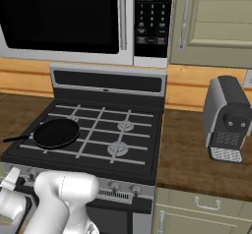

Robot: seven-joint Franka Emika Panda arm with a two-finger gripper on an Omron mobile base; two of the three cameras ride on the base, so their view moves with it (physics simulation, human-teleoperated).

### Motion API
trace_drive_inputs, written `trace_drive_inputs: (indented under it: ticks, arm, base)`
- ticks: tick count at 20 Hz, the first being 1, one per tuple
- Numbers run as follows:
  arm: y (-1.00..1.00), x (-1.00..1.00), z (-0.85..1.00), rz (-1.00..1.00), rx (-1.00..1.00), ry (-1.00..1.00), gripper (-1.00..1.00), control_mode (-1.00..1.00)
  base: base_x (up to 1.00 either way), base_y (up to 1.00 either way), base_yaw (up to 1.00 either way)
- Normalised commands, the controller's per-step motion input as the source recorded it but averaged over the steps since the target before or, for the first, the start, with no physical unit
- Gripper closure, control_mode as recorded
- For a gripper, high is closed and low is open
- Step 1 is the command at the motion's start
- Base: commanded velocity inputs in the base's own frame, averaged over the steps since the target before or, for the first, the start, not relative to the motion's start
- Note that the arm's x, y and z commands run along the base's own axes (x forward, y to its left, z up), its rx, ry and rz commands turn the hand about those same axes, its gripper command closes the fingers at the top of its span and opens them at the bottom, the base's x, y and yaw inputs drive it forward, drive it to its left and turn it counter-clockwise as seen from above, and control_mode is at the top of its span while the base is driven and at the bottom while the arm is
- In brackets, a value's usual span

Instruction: Turn off the front left burner of the stove.

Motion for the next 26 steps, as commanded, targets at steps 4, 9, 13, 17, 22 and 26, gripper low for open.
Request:
trace_drive_inputs:
  ticks: [4,9,13,17,22,26]
  arm:
    - [0.00,0.09,0.00,-0.03,0.13,0.00,1.00,-1.00]
    - [0.00,0.16,0.00,-0.12,0.29,0.00,1.00,-1.00]
    - [-0.03,0.05,0.00,-0.20,0.41,0.00,1.00,-1.00]
    - [-0.10,0.00,0.00,-0.21,0.48,-0.02,1.00,-1.00]
    - [-0.12,0.07,0.00,-0.22,0.50,-0.03,1.00,-1.00]
    - [-0.17,0.07,0.00,-0.23,0.54,-0.06,1.00,-1.00]
  base:
    - [0.00,0.00,0.00]
    - [0.00,0.00,0.00]
    - [0.00,0.00,0.00]
    - [0.00,0.00,0.00]
    - [0.00,0.00,0.00]
    - [0.00,0.00,0.00]
